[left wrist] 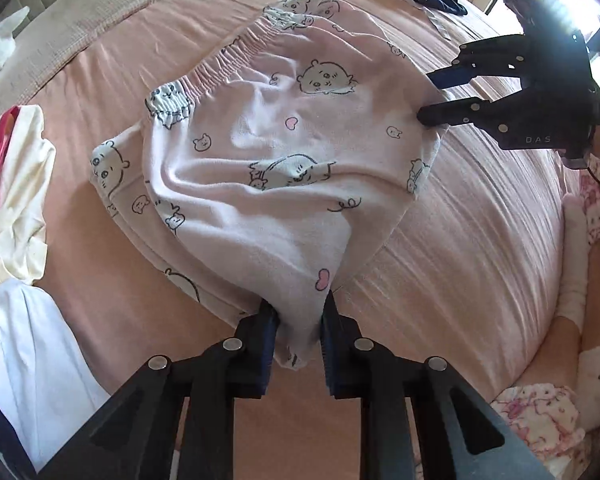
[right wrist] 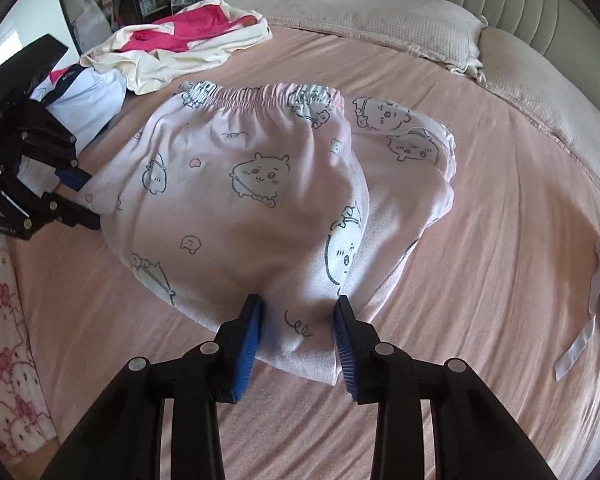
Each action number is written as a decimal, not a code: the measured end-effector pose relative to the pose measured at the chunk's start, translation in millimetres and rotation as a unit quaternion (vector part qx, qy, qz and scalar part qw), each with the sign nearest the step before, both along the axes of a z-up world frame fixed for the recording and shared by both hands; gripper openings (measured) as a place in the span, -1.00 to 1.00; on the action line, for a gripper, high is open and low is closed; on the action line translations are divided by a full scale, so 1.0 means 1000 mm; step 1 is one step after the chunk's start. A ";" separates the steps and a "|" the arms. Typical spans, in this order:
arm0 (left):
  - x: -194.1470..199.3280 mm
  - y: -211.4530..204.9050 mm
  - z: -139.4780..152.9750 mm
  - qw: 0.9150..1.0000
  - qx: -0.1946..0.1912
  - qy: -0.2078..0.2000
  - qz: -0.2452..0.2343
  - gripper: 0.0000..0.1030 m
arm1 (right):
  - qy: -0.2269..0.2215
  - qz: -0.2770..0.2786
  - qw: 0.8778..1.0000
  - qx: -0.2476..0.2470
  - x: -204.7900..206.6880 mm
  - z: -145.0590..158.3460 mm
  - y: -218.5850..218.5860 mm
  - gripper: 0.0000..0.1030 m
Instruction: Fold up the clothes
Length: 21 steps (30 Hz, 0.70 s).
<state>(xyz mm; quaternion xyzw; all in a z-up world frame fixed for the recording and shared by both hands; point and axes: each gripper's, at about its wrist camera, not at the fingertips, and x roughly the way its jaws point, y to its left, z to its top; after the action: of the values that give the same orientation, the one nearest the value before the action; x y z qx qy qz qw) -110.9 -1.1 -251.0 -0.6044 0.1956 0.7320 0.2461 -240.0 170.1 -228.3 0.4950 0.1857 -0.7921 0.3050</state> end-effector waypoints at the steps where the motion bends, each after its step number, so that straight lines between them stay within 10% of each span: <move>1: 0.002 -0.001 0.000 1.000 -0.017 -0.005 -0.006 -0.69 | 0.003 0.000 1.000 0.001 -0.001 0.001 0.004 -0.34; 5: 0.009 -0.022 0.004 0.998 -0.054 -0.021 0.006 -0.70 | 0.012 -0.036 0.999 0.011 -0.009 0.009 0.035 -0.31; 11: -0.001 0.016 0.046 0.992 0.081 0.095 -0.008 -0.69 | 0.069 -0.016 0.997 -0.036 -0.009 0.042 0.016 0.18; 16: -0.005 0.053 -0.005 0.995 0.000 0.052 -0.090 -0.66 | 0.101 0.117 0.984 0.086 0.001 -0.014 -0.037 0.23; 21: 0.002 0.019 0.021 0.997 0.012 0.024 -0.068 -0.44 | 0.121 0.060 0.986 0.098 -0.017 0.004 0.032 0.75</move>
<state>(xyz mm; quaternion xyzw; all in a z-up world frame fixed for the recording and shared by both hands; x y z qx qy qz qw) -109.2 18.3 -230.0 -0.5692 0.2333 0.7300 0.2977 -256.9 202.4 -224.1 0.4115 0.3275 -0.8042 0.2770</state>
